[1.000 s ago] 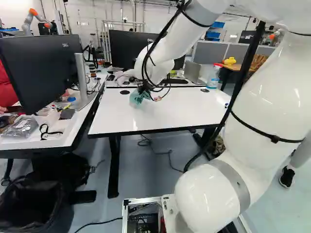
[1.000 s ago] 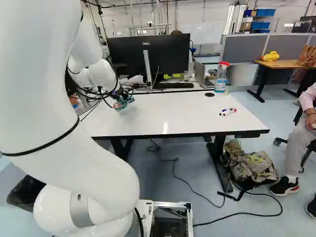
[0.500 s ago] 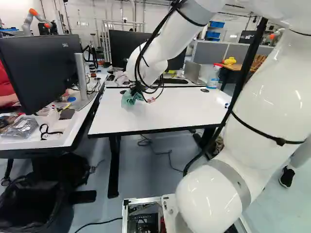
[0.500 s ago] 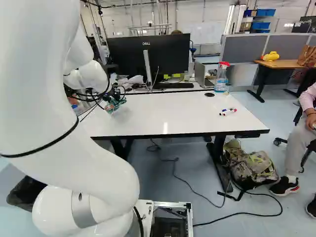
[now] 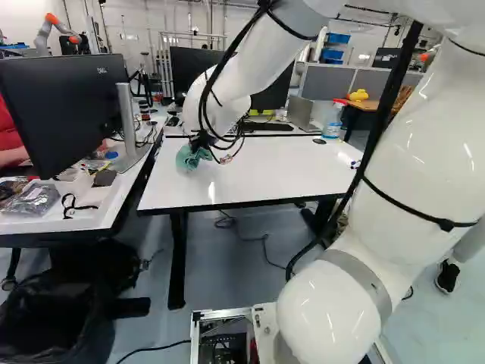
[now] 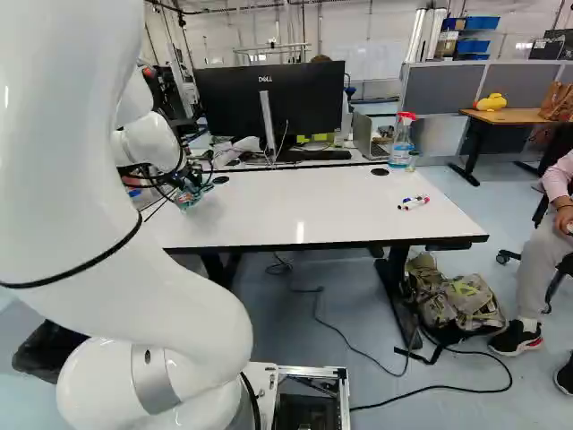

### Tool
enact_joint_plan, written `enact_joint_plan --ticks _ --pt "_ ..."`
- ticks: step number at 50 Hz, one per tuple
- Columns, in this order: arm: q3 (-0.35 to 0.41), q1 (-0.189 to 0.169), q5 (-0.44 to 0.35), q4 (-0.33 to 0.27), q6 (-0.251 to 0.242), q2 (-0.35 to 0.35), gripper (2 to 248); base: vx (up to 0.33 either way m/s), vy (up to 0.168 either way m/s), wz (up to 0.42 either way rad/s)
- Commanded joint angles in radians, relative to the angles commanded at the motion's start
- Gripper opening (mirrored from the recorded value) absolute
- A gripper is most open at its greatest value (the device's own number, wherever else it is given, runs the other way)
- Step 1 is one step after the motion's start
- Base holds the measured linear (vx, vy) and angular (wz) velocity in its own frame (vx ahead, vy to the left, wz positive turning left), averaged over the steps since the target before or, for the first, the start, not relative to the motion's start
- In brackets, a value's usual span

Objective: Clean the table with the green towel

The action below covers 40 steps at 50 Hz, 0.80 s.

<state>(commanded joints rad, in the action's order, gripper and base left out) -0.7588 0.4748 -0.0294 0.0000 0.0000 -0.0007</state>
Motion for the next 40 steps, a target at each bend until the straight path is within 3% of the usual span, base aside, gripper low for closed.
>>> enact_joint_plan --ticks 40 --pt "0.034 0.151 0.0 0.0 0.0 0.034 58 0.0 0.0 0.0"
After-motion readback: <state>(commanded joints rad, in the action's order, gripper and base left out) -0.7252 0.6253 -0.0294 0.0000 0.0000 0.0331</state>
